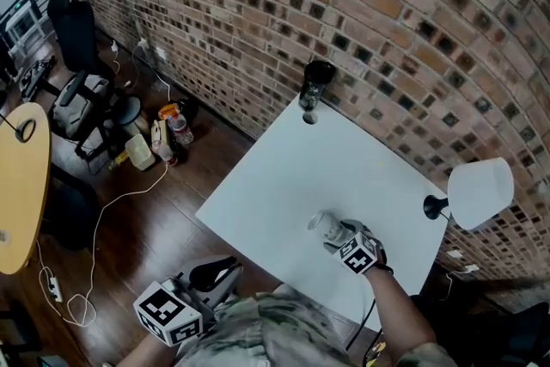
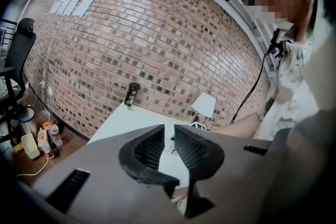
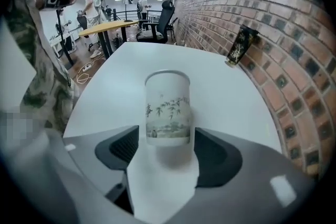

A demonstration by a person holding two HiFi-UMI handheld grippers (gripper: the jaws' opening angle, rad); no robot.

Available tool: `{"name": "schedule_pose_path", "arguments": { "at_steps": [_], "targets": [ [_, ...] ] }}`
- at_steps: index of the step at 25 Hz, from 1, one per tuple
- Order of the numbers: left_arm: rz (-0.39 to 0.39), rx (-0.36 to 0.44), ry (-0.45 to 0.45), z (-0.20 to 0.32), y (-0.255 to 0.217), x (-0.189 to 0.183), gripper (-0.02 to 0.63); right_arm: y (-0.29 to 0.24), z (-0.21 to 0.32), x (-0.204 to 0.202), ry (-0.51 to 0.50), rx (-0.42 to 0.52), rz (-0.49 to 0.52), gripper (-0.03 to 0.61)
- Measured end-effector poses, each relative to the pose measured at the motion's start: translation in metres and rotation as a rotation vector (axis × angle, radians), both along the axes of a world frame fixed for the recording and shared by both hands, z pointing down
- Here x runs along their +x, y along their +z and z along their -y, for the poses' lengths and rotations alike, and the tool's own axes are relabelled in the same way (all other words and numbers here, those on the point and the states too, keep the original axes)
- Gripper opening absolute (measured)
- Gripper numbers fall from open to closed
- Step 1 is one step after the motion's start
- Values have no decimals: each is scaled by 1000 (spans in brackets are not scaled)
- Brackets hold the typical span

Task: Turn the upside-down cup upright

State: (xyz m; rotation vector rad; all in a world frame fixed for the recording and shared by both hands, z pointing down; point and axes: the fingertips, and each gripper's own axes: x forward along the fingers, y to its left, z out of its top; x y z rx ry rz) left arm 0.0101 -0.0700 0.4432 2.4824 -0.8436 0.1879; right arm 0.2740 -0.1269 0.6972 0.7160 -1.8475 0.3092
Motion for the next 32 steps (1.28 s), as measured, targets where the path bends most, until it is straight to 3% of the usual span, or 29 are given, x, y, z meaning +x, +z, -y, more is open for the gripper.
{"name": "schedule_pose_path", "arguments": {
  "at_steps": [4, 11, 23, 32],
  "targets": [
    [12, 4, -1, -4, -1, 8, 63, 3, -1, 5, 43, 9, 51, 265],
    [2, 7, -18, -5, -1, 8, 63, -18, -3, 7, 48, 35, 61, 261],
    [-49, 8, 1, -4, 7, -5, 63, -50, -3, 5, -105, -26, -206, 261],
    [-77, 2, -12, -1, 18, -37, 63, -47, 5, -1, -366, -142, -555, 258]
  ]
}}
